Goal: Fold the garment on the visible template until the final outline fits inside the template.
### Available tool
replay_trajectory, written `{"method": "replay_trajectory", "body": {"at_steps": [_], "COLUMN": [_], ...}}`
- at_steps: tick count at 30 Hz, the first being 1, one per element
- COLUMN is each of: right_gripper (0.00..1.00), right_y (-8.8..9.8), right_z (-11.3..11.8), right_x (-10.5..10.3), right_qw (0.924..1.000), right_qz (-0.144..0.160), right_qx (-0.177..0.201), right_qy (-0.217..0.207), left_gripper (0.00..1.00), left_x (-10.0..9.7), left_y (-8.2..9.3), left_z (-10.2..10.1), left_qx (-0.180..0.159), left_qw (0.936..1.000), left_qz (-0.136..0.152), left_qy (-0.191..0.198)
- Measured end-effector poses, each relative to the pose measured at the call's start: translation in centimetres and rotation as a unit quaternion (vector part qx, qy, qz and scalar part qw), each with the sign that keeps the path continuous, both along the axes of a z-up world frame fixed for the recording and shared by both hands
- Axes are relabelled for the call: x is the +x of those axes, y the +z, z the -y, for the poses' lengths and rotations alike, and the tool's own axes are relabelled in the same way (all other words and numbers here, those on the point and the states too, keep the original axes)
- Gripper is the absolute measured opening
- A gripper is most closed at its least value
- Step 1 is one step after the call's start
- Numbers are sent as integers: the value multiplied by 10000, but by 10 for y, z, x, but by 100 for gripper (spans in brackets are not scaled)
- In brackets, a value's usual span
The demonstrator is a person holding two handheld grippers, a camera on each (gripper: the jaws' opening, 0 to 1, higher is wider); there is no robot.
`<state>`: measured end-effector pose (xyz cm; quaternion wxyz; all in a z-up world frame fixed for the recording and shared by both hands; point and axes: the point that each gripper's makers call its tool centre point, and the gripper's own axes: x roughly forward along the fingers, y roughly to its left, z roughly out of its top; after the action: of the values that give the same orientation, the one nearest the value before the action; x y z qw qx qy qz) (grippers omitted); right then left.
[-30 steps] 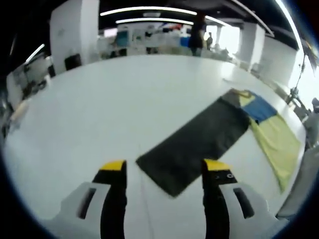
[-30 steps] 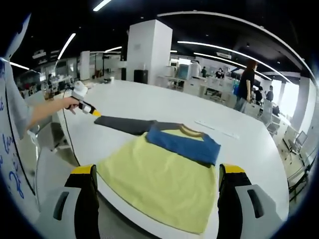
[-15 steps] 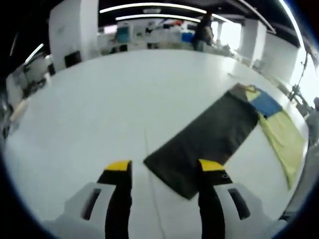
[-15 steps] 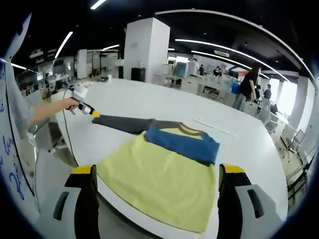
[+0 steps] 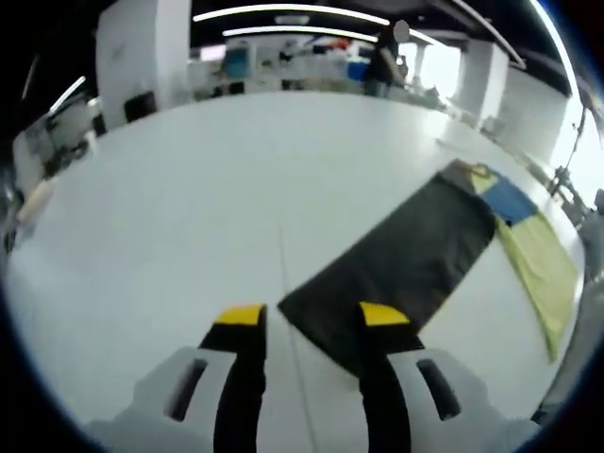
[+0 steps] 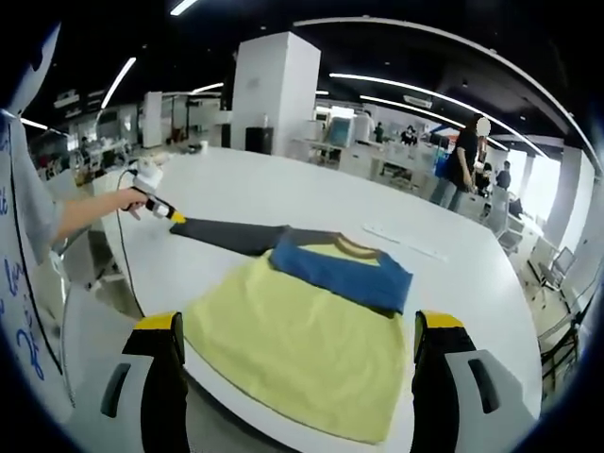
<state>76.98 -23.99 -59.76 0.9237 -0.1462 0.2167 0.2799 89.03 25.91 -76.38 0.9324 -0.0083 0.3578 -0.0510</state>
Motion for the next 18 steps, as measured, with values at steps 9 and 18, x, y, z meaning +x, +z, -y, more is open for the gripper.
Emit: {"method": "replay_trajectory", "body": {"at_steps": [9, 18], "right_gripper": [100, 100], "right_y": [-5, -6], "right_z": [1, 5], "right_x": [1, 2], "right_qw": [10000, 9999], "right_qz": [-81, -88], "right_qx": [2, 2], "right_qy": [-43, -101], "left_gripper": [27, 25], "left_x": [7, 8], "left_y": [-5, -12], "left_z": [-1, -3], "left_qx": [21, 142], "left_qw": [10000, 9997], "left_qz": [-93, -213], "left_qy": [23, 45]}}
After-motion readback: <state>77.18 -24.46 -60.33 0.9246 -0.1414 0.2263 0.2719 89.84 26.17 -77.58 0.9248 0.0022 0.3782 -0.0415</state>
